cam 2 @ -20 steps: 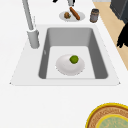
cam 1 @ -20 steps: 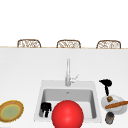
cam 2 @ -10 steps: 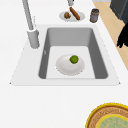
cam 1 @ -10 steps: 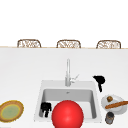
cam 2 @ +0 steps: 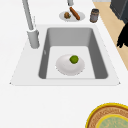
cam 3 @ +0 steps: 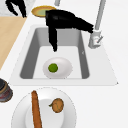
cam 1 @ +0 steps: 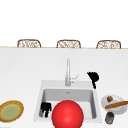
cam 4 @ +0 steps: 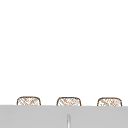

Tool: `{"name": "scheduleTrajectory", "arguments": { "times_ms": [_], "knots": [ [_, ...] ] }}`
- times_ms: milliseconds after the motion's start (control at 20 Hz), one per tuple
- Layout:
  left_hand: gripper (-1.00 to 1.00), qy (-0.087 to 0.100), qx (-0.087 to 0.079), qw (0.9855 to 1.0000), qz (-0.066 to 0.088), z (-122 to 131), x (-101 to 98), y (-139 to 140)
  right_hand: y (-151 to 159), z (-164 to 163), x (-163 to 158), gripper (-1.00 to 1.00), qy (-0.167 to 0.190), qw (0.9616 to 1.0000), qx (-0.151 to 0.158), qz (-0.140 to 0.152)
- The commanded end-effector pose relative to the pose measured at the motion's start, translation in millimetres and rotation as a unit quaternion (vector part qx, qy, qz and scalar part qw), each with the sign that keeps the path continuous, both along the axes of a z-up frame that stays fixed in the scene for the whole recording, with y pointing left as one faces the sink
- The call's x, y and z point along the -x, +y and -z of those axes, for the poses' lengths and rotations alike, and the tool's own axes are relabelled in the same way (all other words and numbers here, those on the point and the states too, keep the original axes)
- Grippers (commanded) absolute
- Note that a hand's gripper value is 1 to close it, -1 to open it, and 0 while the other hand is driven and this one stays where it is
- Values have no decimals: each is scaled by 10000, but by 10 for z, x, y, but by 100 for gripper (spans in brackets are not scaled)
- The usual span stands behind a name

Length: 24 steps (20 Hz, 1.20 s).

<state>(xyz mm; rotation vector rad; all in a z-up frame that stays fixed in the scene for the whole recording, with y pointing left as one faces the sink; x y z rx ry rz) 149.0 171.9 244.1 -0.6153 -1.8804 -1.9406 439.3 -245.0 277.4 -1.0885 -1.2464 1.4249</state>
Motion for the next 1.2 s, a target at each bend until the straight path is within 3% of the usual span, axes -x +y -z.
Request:
{"name": "scheduleTrajectory", "arguments": {
  "times_ms": [0, 550, 900, 1150],
  "knots": [
    [0, 0, 0, 10000, 0, 0, 0, 0, 222, -33, -48, -100, -237, 9994, 237, -93],
    [0, 0, 0, 10000, 0, 0, 0, 0, 881, -120, -353, -100, 0, 9994, 359, -16],
    [0, 0, 0, 10000, 0, 0, 0, 0, 1143, -117, -591, -100, 759, 9962, 435, -21],
    [0, 0, 0, 10000, 0, 0, 0, 0, 1300, -125, -829, -100, 1204, 9917, 447, 34]
  ]
}}
